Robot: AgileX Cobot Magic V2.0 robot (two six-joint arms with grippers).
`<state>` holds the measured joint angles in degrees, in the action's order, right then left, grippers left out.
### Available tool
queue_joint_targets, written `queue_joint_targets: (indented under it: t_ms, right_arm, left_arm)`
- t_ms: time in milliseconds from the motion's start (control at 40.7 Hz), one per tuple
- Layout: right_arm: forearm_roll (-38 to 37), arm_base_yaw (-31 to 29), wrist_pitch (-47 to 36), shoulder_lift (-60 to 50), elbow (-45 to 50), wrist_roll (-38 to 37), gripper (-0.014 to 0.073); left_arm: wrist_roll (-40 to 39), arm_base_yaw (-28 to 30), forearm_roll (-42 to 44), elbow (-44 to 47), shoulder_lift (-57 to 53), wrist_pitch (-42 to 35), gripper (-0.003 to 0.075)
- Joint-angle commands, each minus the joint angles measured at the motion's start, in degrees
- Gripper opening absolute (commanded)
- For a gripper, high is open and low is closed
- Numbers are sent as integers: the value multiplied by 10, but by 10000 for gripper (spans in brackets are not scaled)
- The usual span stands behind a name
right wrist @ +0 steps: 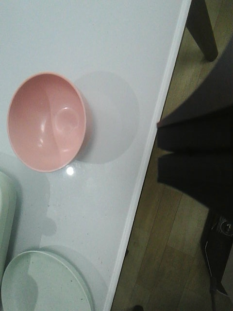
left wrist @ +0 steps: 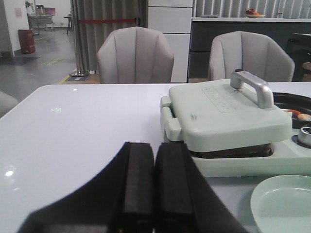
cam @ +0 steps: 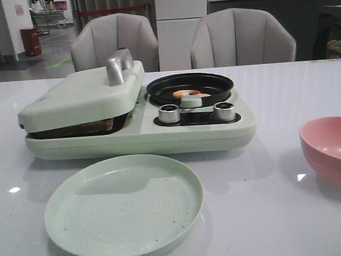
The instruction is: Make breakfast with bread and shrimp
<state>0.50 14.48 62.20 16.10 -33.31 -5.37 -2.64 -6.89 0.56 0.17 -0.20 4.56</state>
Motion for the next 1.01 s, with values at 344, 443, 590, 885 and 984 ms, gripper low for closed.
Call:
queue_joint_targets:
  t_ms: [344, 443, 590, 885, 984]
  right_arm:
    - [-5, -1, -40, 5, -15, 3, 37]
    - [-5, -1, -40, 5, -15, 3, 37]
    - [-5, -1, -40, 5, -15, 3, 37]
    - [-5, -1, -40, 5, -15, 3, 37]
    - [-5, -1, -40, 5, -15, 3, 37]
  left_arm:
    - [26, 2, -33, 16, -11, -57, 102]
    - [-25, 16, -6, 16, -11, -55, 102]
    - [-34, 18, 4, 16, -11, -55, 101]
    - [-34, 14, 4, 16, -11, -55, 101]
    - [-34, 14, 4, 16, -11, -55, 101]
